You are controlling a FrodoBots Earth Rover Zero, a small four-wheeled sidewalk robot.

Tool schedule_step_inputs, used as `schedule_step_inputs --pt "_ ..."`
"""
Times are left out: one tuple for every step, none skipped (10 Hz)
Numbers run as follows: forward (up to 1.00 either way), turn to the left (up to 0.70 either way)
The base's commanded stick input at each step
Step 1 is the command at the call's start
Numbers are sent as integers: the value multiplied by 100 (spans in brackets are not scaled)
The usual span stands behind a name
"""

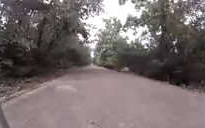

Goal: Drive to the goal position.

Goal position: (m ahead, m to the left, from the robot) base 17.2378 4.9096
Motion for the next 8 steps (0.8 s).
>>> schedule_step_inputs --pt "70 0" --pt "70 0" --pt "70 0" --pt "70 0" --pt "70 0" --pt "70 0" --pt "70 0" --pt "70 0"
